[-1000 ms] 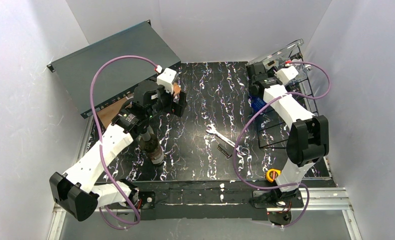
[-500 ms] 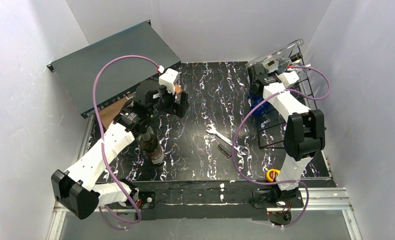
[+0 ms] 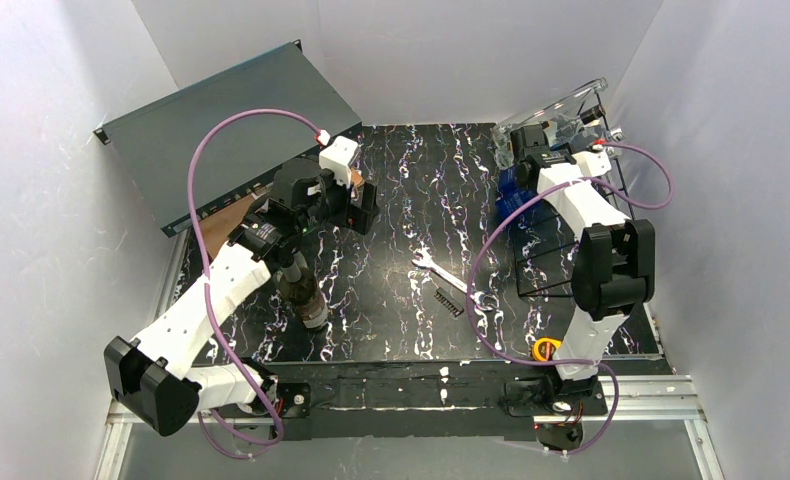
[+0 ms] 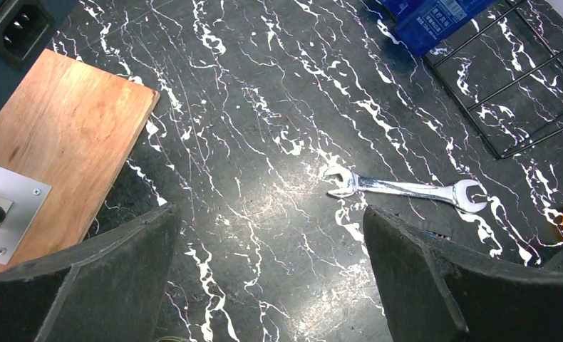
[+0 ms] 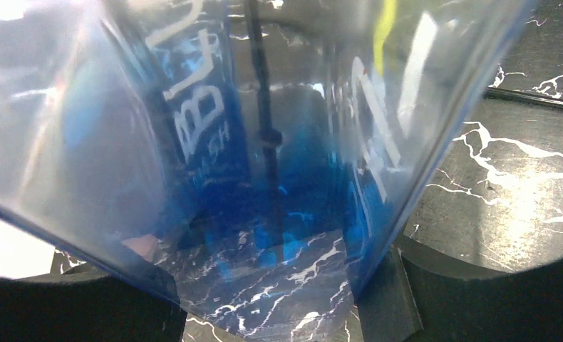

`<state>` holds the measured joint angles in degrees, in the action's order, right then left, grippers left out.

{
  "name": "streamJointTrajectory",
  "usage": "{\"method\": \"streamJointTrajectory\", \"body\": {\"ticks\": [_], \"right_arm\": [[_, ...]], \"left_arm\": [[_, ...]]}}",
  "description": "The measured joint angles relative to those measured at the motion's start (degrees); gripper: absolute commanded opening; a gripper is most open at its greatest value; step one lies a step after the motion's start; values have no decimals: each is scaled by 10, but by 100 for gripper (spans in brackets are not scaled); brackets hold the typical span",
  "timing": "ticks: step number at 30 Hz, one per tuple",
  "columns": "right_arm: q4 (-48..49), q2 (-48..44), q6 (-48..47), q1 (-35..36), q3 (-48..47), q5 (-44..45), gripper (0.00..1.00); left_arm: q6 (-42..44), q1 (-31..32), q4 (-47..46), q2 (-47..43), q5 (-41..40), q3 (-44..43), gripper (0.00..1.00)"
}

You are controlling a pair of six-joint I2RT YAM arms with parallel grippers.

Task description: Put the wine bottle on the wine rack

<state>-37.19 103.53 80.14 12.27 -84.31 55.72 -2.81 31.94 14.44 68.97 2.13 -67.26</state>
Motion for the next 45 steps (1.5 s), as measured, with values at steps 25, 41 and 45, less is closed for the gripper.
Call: {"method": "streamJointTrajectory", "body": {"ticks": [25, 41, 45], "right_arm": [[-10, -1, 6, -48, 3, -60, 27], [20, -16, -46, -56, 22, -82, 81], [28, -17, -88, -56, 23, -89, 90]], "left_arm": [[-10, 0, 5, 10, 14, -4, 98], [-16, 0, 6, 11, 19, -6, 98], [-17, 0, 5, 11, 21, -8, 98]]}}
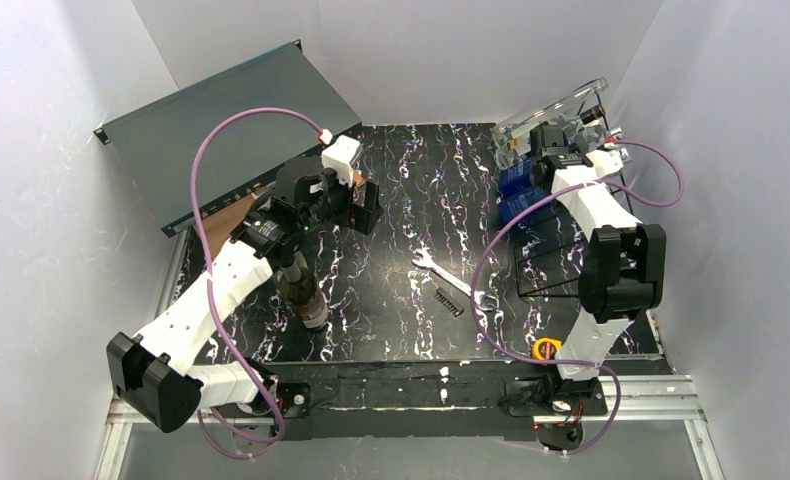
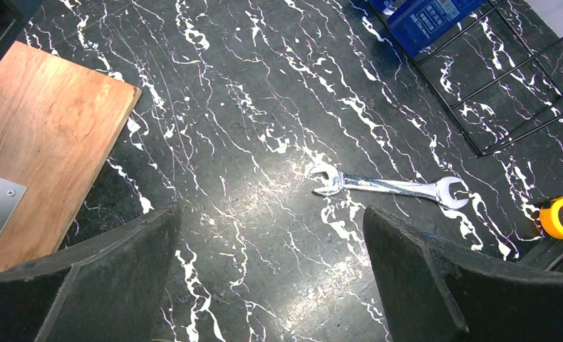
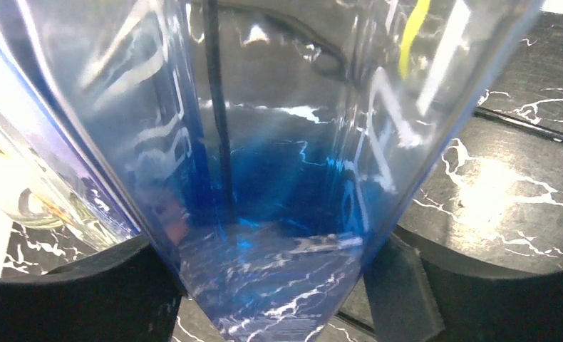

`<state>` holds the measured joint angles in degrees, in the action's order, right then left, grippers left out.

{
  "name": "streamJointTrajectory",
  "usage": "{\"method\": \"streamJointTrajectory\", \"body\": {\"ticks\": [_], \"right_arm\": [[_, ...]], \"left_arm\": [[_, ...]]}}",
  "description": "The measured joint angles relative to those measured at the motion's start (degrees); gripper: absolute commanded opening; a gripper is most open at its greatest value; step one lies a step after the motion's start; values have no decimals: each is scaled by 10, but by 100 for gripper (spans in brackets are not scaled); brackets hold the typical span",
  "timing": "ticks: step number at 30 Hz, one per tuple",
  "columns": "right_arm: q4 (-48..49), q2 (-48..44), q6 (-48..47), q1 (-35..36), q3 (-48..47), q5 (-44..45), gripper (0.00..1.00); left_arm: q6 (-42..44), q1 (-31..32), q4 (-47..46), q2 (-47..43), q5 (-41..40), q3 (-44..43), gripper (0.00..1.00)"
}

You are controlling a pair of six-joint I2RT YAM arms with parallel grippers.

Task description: Put the wine bottle on the wine rack

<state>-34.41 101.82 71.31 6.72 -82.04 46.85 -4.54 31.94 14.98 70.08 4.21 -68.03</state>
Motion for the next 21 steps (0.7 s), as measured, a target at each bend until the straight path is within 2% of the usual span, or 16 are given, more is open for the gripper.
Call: {"method": "streamJointTrajectory", "body": {"ticks": [5, 21], "right_arm": [[3, 0, -31, 0, 0, -6, 98], [-2, -23, -74, 7, 0, -6, 98]], "left_arm": [[0, 0, 0, 0, 2, 0, 98], [-2, 0, 0, 0, 6, -1, 98]]}}
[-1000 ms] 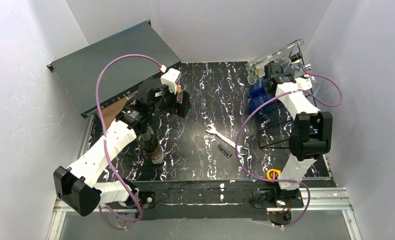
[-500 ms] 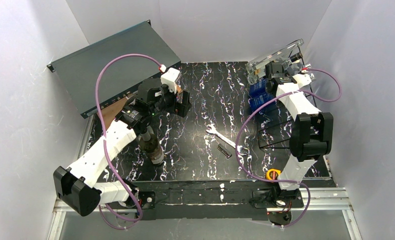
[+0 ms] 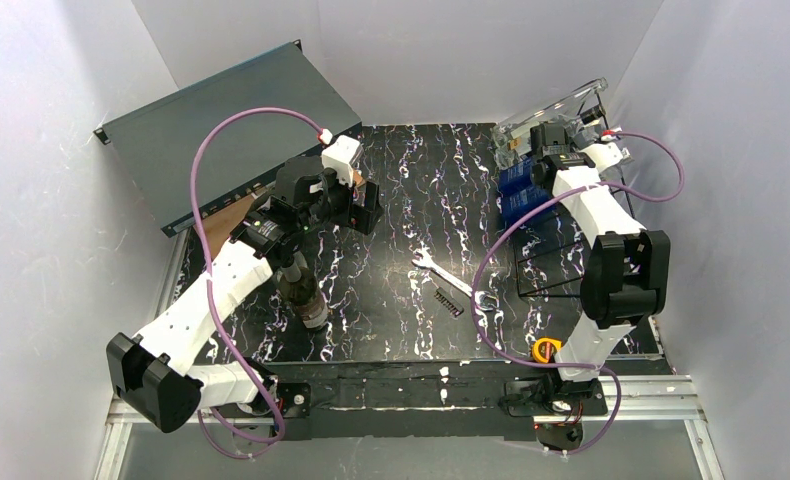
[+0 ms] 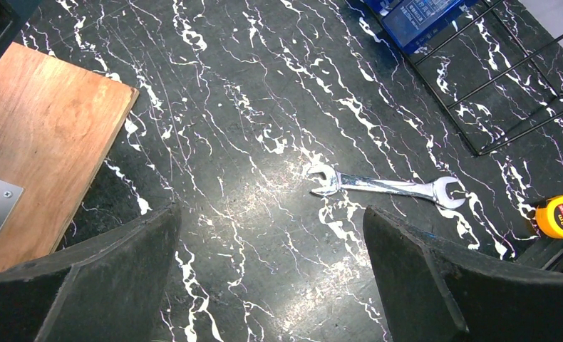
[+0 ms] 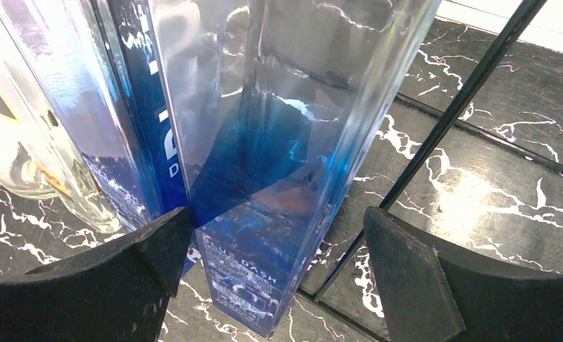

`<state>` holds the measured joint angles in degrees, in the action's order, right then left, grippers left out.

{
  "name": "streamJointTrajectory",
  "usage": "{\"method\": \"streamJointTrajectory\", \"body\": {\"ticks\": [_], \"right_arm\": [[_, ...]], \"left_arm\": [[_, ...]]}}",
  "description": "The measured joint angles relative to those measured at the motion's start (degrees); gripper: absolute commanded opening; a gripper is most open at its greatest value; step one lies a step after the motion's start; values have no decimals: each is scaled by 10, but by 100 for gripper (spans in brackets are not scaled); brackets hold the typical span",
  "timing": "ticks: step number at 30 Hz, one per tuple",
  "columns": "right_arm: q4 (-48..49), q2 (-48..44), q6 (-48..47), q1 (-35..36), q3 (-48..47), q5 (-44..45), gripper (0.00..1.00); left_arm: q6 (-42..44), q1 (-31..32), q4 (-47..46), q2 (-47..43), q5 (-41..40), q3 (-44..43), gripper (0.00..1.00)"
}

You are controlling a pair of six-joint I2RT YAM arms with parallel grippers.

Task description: Put the wine bottle on the wine rack

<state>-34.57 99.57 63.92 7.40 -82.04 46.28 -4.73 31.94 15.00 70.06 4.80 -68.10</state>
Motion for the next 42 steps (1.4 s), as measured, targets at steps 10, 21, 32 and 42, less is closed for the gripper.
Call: {"method": "streamJointTrajectory", "body": {"ticks": [10, 21, 32, 42], "right_arm": [[-8, -9, -23, 2, 0, 0, 99], [-17, -51, -64, 12, 0, 0, 98], [34, -90, -188, 92, 27, -10, 98], [93, -102, -329, 216, 62, -113, 98]], "left_arm": [[0, 0, 0, -4, 1, 0, 98], [0, 0, 0, -8, 1, 0, 98], [-1, 0, 0, -13, 1, 0, 98], [-7, 1, 17, -22, -20, -10, 98]]}}
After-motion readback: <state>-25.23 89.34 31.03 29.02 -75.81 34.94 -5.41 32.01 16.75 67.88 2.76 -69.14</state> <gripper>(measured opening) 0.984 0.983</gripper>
